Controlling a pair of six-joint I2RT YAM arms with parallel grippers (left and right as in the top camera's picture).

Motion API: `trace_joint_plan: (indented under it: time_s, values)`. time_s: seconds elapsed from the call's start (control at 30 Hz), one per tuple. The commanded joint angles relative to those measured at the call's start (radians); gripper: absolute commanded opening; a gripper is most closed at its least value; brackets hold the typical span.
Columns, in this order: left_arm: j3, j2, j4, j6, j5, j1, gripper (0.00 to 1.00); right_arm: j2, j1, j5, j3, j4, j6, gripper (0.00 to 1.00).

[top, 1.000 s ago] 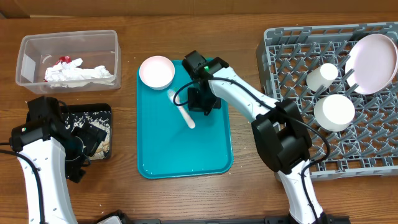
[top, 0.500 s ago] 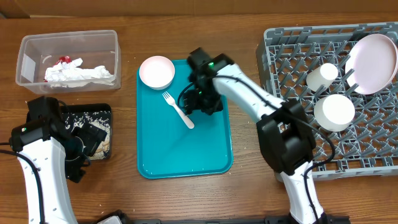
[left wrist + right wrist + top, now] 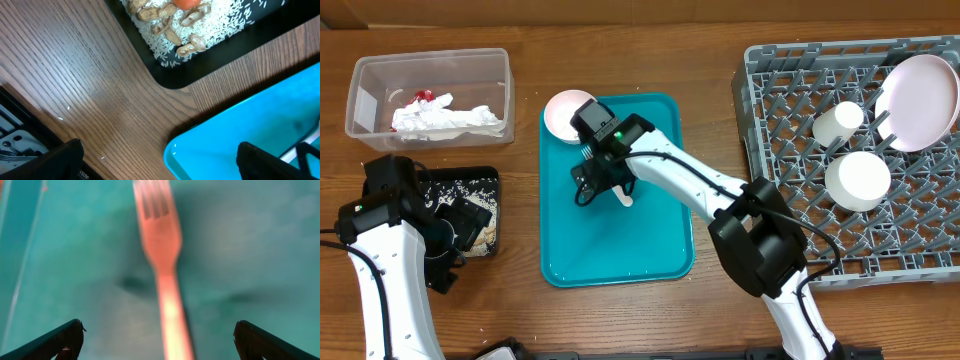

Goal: Sort waste into correct bins and load items into the dishwasher rack
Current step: 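Lower the right gripper and grasp the white fork by its handle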

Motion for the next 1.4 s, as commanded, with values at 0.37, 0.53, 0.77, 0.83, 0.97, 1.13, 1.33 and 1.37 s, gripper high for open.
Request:
trace_joint_plan:
  time_s: [0.37,0.53,0.77,0.83,0.97,1.13,1.33,1.37]
  values:
    - [-0.002,-0.001,0.001,0.013,0.000,0.001,1.00,0.064,0.002,0.032,0.006,0.034,-0.011,0.94]
    - [-0.002,-0.001,0.001,0.013,0.000,0.001,1.00,0.097,0.002,0.032,0.006,0.027,-0.011,0.77]
    - [-0.002,-0.001,0.001,0.013,0.000,0.001,1.00,0.117,0.002,0.031,0.006,-0.005,0.021,0.47]
    - [-0.002,-0.001,0.001,0.013,0.000,0.001,1.00,0.117,0.002,0.026,0.006,-0.013,0.042,0.41]
    - [-0.002,-0.001,0.001,0.013,0.000,0.001,1.00,0.117,0.002,0.008,0.006,-0.037,0.054,0.30]
    - [-0.002,-0.001,0.001,0.013,0.000,0.001,1.00,0.117,0.003,0.008,0.006,-0.072,0.061,0.23]
    - [-0.002,-0.001,0.001,0.013,0.000,0.001,1.00,0.117,0.002,-0.032,0.014,-0.119,0.111,0.12]
    - [-0.002,-0.001,0.001,0.013,0.000,0.001,1.00,0.117,0.002,-0.045,0.018,-0.127,0.112,0.12]
